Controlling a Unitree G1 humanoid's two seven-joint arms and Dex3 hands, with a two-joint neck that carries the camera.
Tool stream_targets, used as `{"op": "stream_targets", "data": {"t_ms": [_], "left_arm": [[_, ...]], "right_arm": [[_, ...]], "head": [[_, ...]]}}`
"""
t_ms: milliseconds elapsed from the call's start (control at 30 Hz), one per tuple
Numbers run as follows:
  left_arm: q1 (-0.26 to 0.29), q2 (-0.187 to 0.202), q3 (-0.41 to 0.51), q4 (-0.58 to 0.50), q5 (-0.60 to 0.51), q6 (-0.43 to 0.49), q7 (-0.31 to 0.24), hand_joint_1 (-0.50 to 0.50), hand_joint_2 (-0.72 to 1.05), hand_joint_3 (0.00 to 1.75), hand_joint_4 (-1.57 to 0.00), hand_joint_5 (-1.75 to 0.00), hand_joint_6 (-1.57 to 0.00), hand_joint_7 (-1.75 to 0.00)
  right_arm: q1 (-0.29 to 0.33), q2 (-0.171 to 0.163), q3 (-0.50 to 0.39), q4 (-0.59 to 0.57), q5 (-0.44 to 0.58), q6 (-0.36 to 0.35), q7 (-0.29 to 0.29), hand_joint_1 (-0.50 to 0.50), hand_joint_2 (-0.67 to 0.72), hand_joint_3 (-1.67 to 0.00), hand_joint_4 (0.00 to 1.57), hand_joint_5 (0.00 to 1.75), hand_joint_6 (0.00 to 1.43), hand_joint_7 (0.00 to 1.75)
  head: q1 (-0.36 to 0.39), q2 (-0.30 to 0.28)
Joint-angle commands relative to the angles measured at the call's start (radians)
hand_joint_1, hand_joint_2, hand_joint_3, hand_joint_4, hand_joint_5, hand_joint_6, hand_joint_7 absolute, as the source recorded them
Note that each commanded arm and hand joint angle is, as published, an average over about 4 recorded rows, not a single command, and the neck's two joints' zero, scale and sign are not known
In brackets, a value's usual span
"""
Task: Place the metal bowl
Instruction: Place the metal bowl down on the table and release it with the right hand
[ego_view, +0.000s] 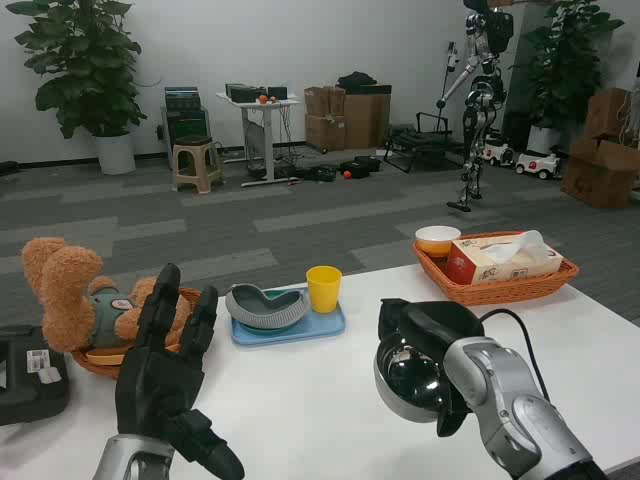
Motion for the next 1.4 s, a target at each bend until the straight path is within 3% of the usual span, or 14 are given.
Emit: {"op": "stream_targets", "data": {"t_ms": [33,300,433,633,800,1000,1167,1400], "left_arm": [[0.017,0.008,0.002,-0.010,-0.001,-0.011,0.003,-0.50,-0.72,0.03,-0.07,0.00,0.00,0.00],[0.017,0.008,0.002,-0.010,-0.001,-0.012,0.002,-0.50,-0.72,0.00,-0.07,0.00,0.00,0.00],[0.018,0.008,0.003,-0.010,-0.001,-0.011,0.003,-0.50,-0.72,0.00,-0.07,0.00,0.00,0.00],[0.018,0.008,0.002,-0.010,-0.001,-0.012,0.002,-0.50,-0.72,0.07,-0.07,0.00,0.00,0.00],[0.017,0.007,0.000,-0.010,-0.001,-0.012,0.002,-0.50,-0.72,0.00,-0.07,0.00,0.00,0.00],[0.015,0.007,-0.003,-0.010,-0.001,-0.012,0.003,-0.50,-0.72,0.00,-0.07,0.00,0.00,0.00],[0.011,0.007,-0.010,-0.010,-0.001,-0.012,0.003,-0.50,-0.72,0.04,-0.07,0.00,0.00,0.00],[0.006,-0.002,-0.018,-0.006,-0.001,-0.012,0.004,-0.50,-0.72,0.04,-0.07,0.00,0.00,0.00]], "right_arm": [[-0.010,0.000,0.013,-0.006,0.041,0.002,-0.010,0.21,-0.16,-1.43,1.26,0.87,0.31,1.30],[-0.009,0.001,0.012,-0.005,0.044,0.001,-0.010,0.20,-0.16,-1.49,1.26,0.87,0.31,1.27],[-0.010,0.001,0.013,-0.004,0.044,0.001,-0.010,0.21,-0.16,-1.43,1.26,0.87,0.31,1.26],[-0.015,0.001,0.013,0.021,0.043,0.002,-0.016,0.19,-0.16,-1.47,1.28,0.87,0.31,1.26],[-0.062,0.001,0.026,0.224,0.039,-0.014,-0.066,0.21,-0.16,-1.43,1.36,0.87,0.31,1.33],[-0.121,0.006,0.026,0.412,0.037,-0.064,-0.145,0.21,-0.16,-1.43,1.32,0.95,0.29,1.33],[-0.181,0.019,0.035,0.619,0.023,-0.101,-0.237,0.21,-0.16,-1.43,1.33,0.92,0.29,1.33],[-0.258,0.029,0.184,0.816,0.051,-0.125,-0.385,0.21,-0.16,-1.35,1.33,0.97,0.26,1.40]], "head": [[0.035,0.014],[0.020,0.007],[0.020,0.004],[0.010,-0.006],[-0.022,-0.041],[-0.068,-0.076],[-0.125,-0.120],[-0.200,-0.165]]}}
